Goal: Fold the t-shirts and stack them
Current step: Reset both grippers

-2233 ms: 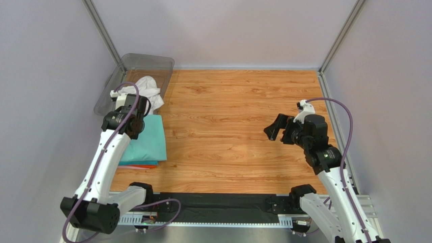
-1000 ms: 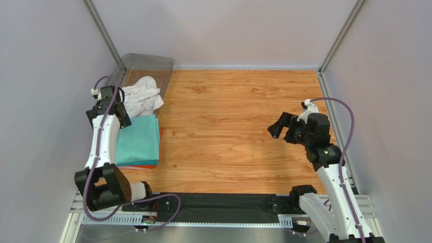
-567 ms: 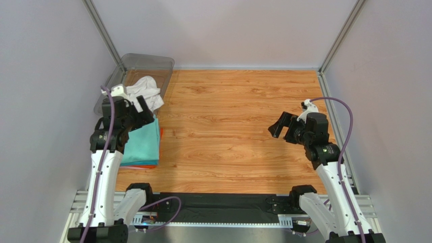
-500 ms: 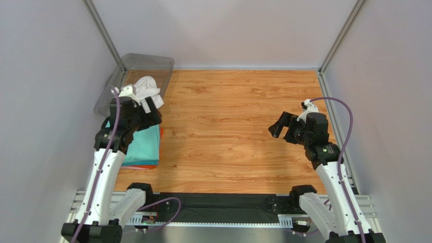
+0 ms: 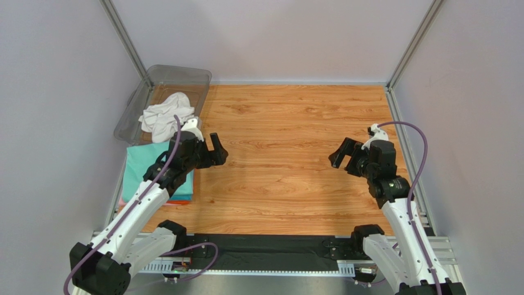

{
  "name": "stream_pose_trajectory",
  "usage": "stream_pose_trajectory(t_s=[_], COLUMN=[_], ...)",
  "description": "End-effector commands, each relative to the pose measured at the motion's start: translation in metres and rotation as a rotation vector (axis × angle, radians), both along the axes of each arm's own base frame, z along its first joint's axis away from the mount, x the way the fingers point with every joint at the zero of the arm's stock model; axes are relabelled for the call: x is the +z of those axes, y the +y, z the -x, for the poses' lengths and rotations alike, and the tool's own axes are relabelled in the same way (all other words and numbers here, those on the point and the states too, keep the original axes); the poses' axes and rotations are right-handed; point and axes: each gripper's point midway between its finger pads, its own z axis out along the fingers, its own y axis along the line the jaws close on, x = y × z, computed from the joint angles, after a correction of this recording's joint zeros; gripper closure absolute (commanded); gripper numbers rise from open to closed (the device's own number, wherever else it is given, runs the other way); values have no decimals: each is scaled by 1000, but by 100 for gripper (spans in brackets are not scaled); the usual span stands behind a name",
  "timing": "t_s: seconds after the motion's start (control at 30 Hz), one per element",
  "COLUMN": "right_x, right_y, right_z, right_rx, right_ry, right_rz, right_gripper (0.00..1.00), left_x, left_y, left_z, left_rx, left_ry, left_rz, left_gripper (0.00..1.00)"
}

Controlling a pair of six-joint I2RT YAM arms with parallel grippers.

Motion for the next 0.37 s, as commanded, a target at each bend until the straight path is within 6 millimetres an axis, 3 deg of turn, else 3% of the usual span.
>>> stream_pose_trajectory(t_s=[0.0, 0.03, 0.33], right_x=[2, -1, 2], right_y=[-7, -7, -11], right_z=[-8, -8, -8], right_rx=[-60, -60, -125], right_ry=[-56, -57, -80], right_rz=[-7, -10, -43], right_gripper=[0, 0, 0], left_x=[18, 11, 20], left_y=[-16, -17, -4], left_z=[-5, -1, 7], left_rx=[-54, -64, -21], left_ry=[-109, -103, -176], left_rz=[93, 98, 103], left_gripper=[0, 0, 0])
